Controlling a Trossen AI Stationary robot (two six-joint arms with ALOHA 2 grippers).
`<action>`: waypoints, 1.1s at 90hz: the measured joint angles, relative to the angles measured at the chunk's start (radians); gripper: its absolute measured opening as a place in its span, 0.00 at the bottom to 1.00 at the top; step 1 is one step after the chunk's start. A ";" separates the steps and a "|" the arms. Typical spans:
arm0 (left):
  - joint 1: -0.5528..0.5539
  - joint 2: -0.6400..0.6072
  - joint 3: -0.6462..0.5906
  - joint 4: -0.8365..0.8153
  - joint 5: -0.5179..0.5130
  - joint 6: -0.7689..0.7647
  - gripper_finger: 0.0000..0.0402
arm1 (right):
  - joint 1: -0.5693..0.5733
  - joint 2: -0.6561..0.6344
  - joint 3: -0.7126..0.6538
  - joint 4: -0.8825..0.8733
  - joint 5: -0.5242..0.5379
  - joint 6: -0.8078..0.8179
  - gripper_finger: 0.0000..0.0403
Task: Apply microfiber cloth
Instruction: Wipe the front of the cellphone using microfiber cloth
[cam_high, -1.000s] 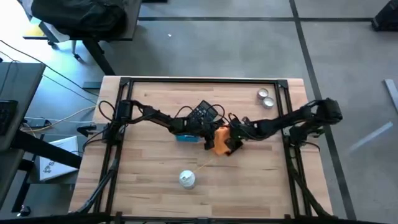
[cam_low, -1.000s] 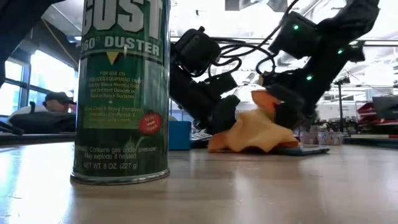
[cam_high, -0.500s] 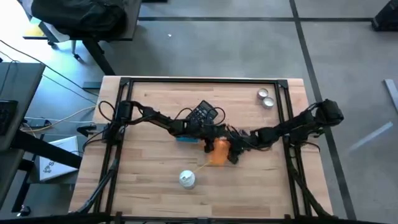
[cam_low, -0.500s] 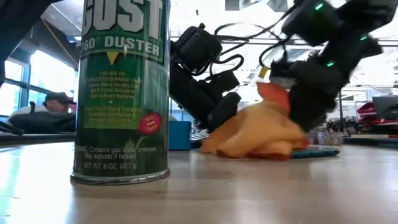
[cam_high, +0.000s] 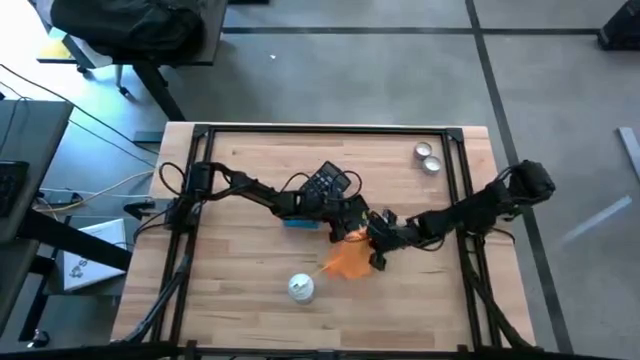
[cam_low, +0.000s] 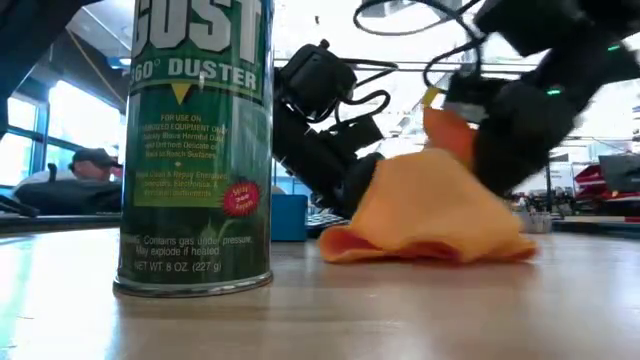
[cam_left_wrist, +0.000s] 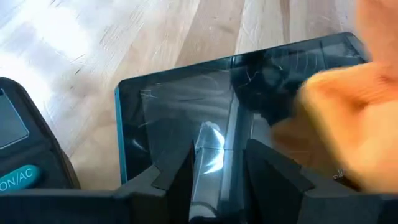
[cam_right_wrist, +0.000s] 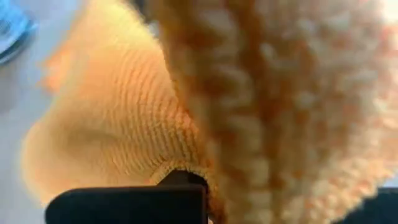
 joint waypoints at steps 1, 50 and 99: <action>0.000 0.000 0.000 0.000 0.001 0.000 0.33 | -0.009 0.004 0.000 0.000 0.006 -0.002 0.00; -0.010 0.000 0.001 -0.002 0.036 0.011 0.33 | 0.034 0.012 0.002 -0.085 -0.380 0.145 0.00; -0.014 0.001 0.000 0.017 0.006 0.028 0.33 | -0.192 -0.056 -0.002 -0.077 0.161 -0.036 0.00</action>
